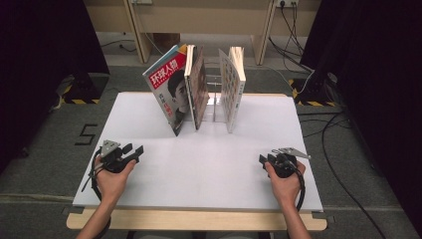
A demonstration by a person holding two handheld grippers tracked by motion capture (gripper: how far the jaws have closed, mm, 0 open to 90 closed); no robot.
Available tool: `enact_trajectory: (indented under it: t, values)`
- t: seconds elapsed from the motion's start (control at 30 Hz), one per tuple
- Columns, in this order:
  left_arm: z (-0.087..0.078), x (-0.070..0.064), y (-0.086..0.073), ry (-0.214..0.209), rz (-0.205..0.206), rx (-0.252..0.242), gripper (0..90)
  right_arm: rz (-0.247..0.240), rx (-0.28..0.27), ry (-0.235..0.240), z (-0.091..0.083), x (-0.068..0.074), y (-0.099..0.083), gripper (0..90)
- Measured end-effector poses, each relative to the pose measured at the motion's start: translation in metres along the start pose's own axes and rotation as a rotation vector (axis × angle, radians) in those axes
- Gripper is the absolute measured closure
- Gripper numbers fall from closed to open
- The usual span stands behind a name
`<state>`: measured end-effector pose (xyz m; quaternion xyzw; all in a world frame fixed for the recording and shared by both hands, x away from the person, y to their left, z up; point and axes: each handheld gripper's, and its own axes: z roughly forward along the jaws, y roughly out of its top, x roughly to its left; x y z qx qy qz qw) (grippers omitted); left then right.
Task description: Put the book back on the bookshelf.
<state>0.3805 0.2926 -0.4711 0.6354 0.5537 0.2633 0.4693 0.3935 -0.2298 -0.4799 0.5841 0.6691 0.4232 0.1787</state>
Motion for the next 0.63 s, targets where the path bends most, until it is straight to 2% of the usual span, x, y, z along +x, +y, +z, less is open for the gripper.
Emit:
enact_trajectory:
  t: [0.17, 0.3, 0.63]
  values:
    - [0.000, 0.004, -0.008, 0.003, -0.016, 0.020, 48.7, -0.001, 0.002, 0.001, 0.000, 0.000, 0.000, 60.3]
    - [-0.004, 0.007, -0.011, -0.003, -0.044, 0.010, 48.5, -0.001, 0.000, 0.000, 0.000, 0.000, 0.000, 60.1]
    - [-0.004, 0.007, -0.012, -0.010, -0.045, 0.009, 47.8, -0.003, -0.014, -0.004, -0.003, 0.000, 0.001, 58.2]
